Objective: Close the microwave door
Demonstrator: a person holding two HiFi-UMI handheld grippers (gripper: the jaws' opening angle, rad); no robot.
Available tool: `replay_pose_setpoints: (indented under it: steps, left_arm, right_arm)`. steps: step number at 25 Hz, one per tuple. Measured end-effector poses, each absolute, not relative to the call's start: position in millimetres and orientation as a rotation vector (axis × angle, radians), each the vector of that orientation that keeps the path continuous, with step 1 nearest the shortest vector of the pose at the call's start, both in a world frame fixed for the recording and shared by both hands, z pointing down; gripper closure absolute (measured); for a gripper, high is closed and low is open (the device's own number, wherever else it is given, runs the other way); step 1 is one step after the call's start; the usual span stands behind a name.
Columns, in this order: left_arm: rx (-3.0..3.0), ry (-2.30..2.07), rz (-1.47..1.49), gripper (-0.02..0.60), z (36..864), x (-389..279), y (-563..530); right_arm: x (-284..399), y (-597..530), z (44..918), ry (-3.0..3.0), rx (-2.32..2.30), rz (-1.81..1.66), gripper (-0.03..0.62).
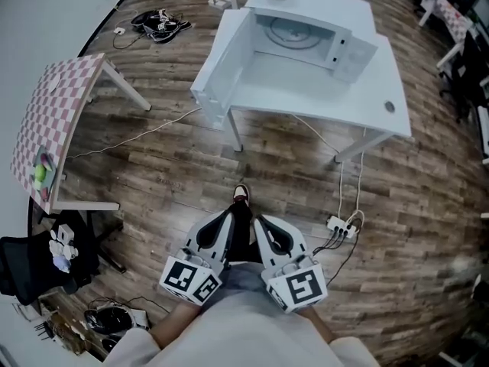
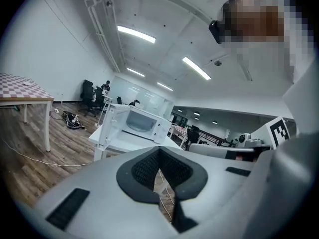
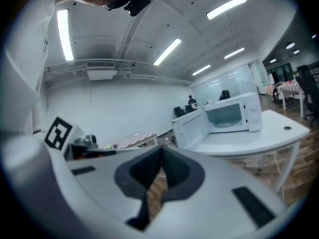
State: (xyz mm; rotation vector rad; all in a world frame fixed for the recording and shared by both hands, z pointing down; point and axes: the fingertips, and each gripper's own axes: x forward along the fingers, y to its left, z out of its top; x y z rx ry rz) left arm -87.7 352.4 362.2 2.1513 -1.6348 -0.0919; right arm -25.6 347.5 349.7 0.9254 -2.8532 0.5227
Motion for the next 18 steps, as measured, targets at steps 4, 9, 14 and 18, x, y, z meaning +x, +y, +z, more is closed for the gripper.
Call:
replay_pose_setpoints:
  steps: [4, 9, 14, 18]
  left_arm:
    - [2.153, -1.652, -0.118, 0.565, 357, -100, 337]
    - [2.147, -1.629, -0.151, 0.566, 351, -113, 317]
    - [2.146, -1.604, -0.15, 0.565, 353, -119, 296]
    - [2.153, -1.599, -0.162, 0.565, 349, -127, 277]
  right_arm:
    - [-39, 337, 346, -2.859, 0.879, 0.535, 0.571]
    - [-56, 322, 343, -2.838, 0.856, 0.527, 0.571]
    - [-65, 305, 344, -2.826, 0.849, 0.536, 0.571]
    - [-71, 286, 344, -2.818, 0.849, 0.537, 0.571]
